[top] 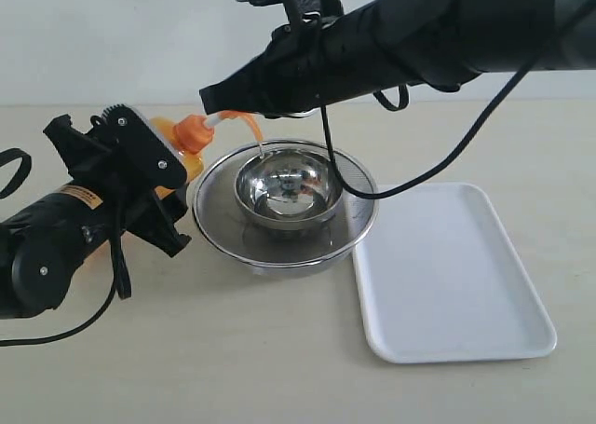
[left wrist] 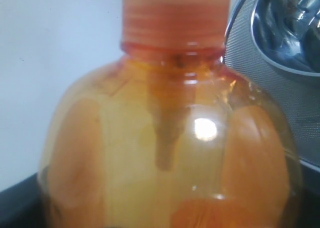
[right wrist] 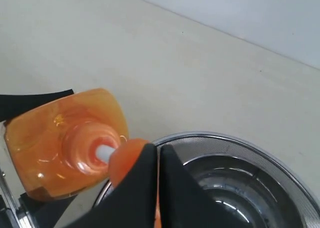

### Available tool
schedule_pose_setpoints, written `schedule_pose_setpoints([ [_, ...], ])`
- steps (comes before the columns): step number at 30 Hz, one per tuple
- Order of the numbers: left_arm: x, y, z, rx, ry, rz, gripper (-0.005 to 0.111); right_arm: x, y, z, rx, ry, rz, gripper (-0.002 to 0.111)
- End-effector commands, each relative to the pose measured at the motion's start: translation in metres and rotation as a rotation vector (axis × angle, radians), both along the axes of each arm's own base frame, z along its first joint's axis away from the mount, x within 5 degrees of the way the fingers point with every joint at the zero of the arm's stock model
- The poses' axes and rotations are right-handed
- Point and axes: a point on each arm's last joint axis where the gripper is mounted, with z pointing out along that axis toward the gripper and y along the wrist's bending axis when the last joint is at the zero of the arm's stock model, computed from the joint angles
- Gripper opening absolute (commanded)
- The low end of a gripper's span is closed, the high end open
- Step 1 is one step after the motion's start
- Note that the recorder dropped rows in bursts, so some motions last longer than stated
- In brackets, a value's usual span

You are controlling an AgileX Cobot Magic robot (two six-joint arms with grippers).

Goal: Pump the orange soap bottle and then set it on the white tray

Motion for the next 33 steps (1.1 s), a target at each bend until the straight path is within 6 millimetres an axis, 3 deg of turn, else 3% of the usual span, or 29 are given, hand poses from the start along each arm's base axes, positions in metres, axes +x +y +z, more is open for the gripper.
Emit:
schedule_pose_setpoints([
  [1, 0.002, -0.012, 0.021, -0.062, -0.141, -0.064, 0.005, -0.016, 0.013, -0.024, -0.065, 0.12, 0.117, 0.0],
  [26, 0.002, -0.012, 0.021, -0.067, -0.14, -0.062, 0.005, -0.019, 0.013, -0.025, -0.086, 0.132, 0.149, 0.0],
  [33, 0.002, -0.011, 0.021, -0.069, -0.138, -0.055, 0.005, -0.016, -0.005, 0.009, -0.043, 0.049, 0.102, 0.0],
])
